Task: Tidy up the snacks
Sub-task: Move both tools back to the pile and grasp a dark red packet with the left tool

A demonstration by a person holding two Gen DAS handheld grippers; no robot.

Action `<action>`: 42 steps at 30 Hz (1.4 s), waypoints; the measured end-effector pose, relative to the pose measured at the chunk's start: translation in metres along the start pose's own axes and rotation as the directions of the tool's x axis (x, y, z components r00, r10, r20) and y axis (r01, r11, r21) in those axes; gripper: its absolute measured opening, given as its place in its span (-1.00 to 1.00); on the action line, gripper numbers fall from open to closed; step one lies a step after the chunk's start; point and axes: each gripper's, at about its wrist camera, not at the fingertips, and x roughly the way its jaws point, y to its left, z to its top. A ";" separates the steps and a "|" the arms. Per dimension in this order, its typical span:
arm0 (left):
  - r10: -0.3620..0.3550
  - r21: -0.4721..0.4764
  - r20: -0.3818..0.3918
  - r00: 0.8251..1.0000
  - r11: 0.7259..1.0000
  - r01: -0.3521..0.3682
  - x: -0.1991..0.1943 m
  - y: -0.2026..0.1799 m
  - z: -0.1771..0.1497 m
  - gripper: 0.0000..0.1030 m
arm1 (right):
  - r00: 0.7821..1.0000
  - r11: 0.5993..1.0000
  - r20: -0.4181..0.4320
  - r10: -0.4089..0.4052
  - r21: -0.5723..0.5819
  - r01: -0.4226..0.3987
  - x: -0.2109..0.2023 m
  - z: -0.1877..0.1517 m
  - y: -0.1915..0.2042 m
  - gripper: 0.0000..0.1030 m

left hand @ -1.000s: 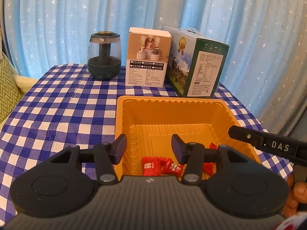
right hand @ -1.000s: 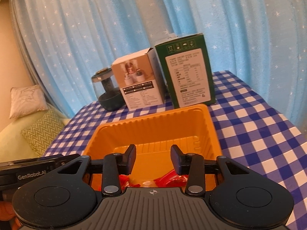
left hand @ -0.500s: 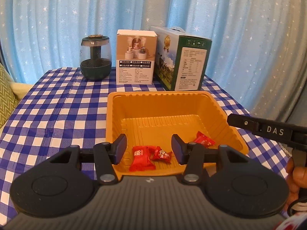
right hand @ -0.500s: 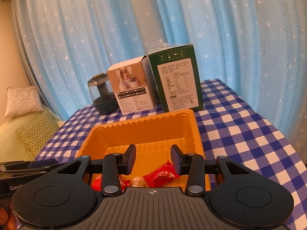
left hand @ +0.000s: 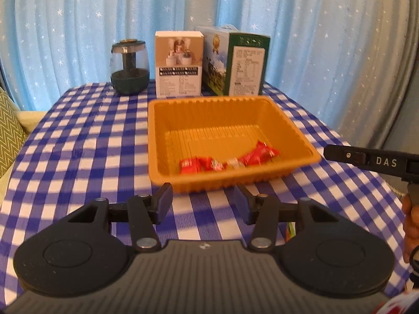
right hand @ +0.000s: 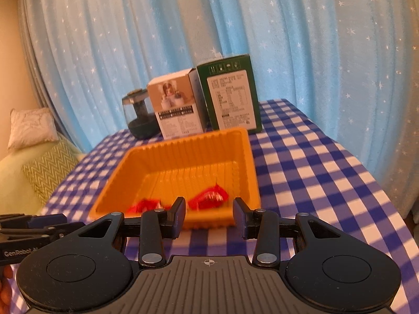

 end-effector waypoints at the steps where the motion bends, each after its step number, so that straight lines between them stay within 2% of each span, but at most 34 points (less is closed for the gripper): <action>1: -0.007 0.000 -0.005 1.000 1.000 0.007 -0.003 -0.001 -0.005 -0.07 | 1.000 1.000 -0.007 -0.001 -0.002 0.001 -0.004 -0.006 0.000 -0.21; 9: -0.044 0.017 -0.061 0.997 0.999 0.045 -0.025 -0.010 -0.057 -0.01 | 0.997 1.000 -0.081 -0.016 0.019 0.017 -0.028 -0.048 0.000 -0.21; 17: -0.070 0.161 -0.143 0.987 0.983 0.093 -0.032 -0.018 -0.107 0.00 | 0.987 0.999 -0.154 -0.047 0.005 0.049 -0.039 -0.083 -0.009 -0.21; 25: -0.110 0.338 -0.170 0.979 0.927 0.163 -0.019 -0.043 -0.111 0.00 | 0.984 0.999 -0.170 -0.046 -0.002 0.046 -0.036 -0.087 -0.008 -0.20; 30: -0.086 0.456 -0.162 0.983 0.877 0.152 -0.011 -0.054 -0.115 0.00 | 0.982 0.998 -0.183 -0.052 0.009 0.055 -0.034 -0.088 -0.010 -0.20; 37: -0.093 0.481 -0.151 0.984 0.863 0.155 -0.002 -0.052 -0.105 0.00 | 0.981 0.999 -0.189 -0.051 0.006 0.053 -0.033 -0.089 -0.008 -0.20; 42: -0.132 0.469 -0.163 0.978 0.862 0.194 0.001 -0.051 -0.099 -0.03 | 0.978 0.998 -0.199 -0.058 -0.002 0.059 -0.032 -0.091 -0.006 -0.20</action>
